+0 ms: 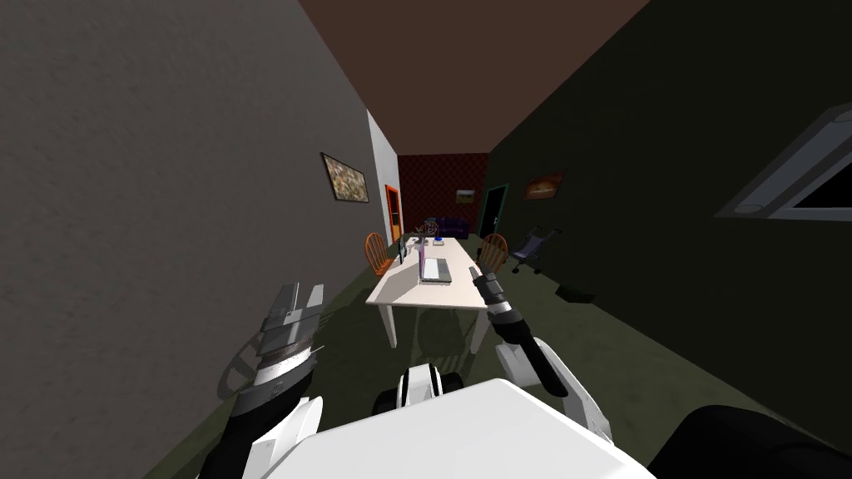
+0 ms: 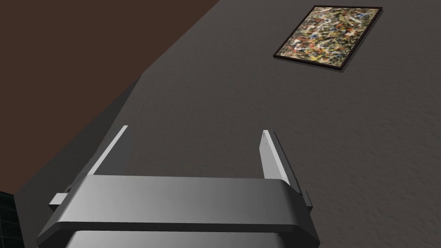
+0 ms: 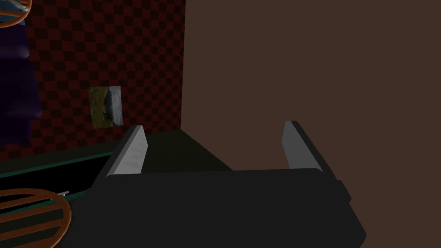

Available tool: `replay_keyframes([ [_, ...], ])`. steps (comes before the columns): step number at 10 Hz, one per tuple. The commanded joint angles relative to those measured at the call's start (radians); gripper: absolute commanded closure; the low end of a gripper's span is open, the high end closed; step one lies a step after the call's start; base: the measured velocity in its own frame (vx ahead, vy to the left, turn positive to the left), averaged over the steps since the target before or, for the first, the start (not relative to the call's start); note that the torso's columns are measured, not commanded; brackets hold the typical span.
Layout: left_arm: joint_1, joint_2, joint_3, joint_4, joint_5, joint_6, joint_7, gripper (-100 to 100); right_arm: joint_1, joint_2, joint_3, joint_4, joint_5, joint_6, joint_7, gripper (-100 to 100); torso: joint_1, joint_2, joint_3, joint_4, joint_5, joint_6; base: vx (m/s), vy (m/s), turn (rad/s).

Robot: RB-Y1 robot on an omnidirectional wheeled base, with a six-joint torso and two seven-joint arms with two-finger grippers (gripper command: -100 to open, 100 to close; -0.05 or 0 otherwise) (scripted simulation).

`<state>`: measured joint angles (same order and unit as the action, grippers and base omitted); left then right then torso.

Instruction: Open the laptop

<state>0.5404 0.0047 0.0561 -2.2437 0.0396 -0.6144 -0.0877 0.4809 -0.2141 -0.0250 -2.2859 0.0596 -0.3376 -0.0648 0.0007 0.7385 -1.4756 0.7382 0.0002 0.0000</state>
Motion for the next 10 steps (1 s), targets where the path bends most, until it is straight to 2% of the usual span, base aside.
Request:
replay_keyframes([
  [1, 0.0, 0.0, 0.0, 0.0, 0.0, 0.0, 0.0, 0, -0.021, -0.051, -0.016, 0.043, 0.062, 0.039, 0.052, -100, 0.001, -0.001, -0.001, 0.0, 0.0, 0.0, 0.061, 0.155, -0.003],
  [10, 0.0, 0.0, 0.0, 0.0, 0.0, 0.0, 0.0, 0, -0.069, -0.224, -0.069, 0.18, 0.284, 0.16, 0.229, -100, 0.0, -0.001, -0.001, 0.0, 0.0, 0.0, 0.072, 0.165, -0.003],
])
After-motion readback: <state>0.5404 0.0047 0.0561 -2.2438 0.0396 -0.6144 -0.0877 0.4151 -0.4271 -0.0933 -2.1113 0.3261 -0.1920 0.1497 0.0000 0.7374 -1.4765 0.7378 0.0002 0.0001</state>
